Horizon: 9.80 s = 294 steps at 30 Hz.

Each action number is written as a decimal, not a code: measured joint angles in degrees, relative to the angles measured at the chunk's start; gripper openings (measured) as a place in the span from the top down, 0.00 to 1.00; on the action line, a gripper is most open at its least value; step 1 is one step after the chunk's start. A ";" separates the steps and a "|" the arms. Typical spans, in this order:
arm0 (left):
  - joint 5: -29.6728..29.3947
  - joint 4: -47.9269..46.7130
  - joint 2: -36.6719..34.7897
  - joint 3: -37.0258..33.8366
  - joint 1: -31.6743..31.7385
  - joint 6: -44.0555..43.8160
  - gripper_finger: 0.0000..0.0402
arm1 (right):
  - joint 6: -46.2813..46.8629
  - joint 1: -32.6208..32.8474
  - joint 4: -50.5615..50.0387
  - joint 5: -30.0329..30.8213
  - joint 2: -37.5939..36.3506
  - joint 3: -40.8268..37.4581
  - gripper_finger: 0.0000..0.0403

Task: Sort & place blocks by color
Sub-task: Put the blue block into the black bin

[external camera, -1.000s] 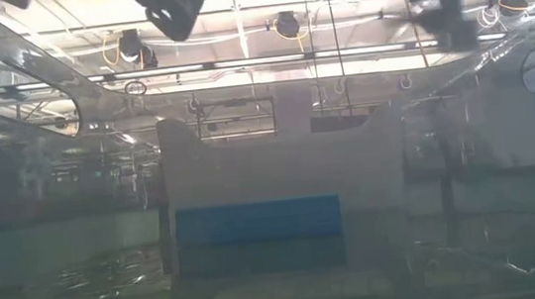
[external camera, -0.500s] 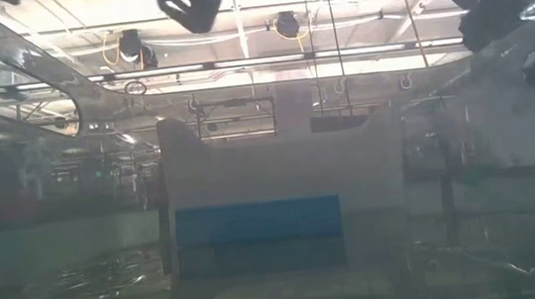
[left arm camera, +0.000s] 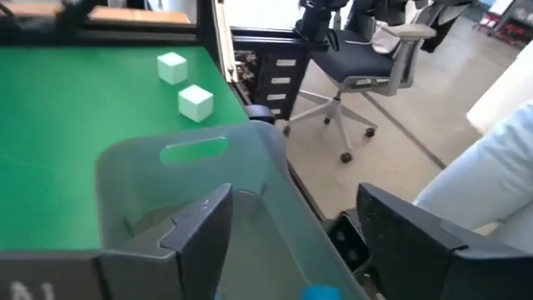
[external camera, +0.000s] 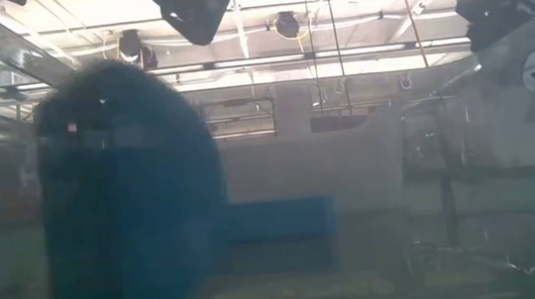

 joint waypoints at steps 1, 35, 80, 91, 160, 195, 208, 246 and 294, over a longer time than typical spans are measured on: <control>-0.72 0.27 0.00 0.00 -0.02 1.09 0.35 | 0.51 0.00 -0.11 1.58 0.00 0.00 0.37; -23.45 9.86 -15.71 0.67 19.58 13.51 0.30 | -9.06 -15.74 19.05 32.35 0.47 -21.84 0.47; -25.82 7.56 -16.85 0.61 23.17 14.73 0.30 | -39.17 -34.02 18.09 36.94 0.37 0.17 0.47; -25.82 6.41 -16.83 0.61 27.02 15.03 0.30 | -28.21 -42.18 12.22 17.56 7.79 -2.98 0.47; -25.71 -2.19 -16.81 0.61 27.97 14.44 0.30 | -26.53 -43.32 15.89 21.70 30.08 -3.32 0.84; -25.71 1.15 -16.85 0.57 27.58 10.37 0.30 | -32.57 -41.64 82.57 -4.00 16.76 -3.30 0.84; -24.59 5.20 -16.85 0.57 27.56 29.65 0.30 | -26.66 -34.27 90.56 -5.21 16.79 -3.28 0.84; -19.14 5.64 -14.21 0.61 27.93 45.89 0.19 | -3.20 -23.43 90.14 -8.17 18.53 -3.21 0.84; -23.31 2.94 -14.23 0.61 26.01 46.09 0.19 | -4.83 -25.05 89.71 -5.21 23.58 -1.97 0.84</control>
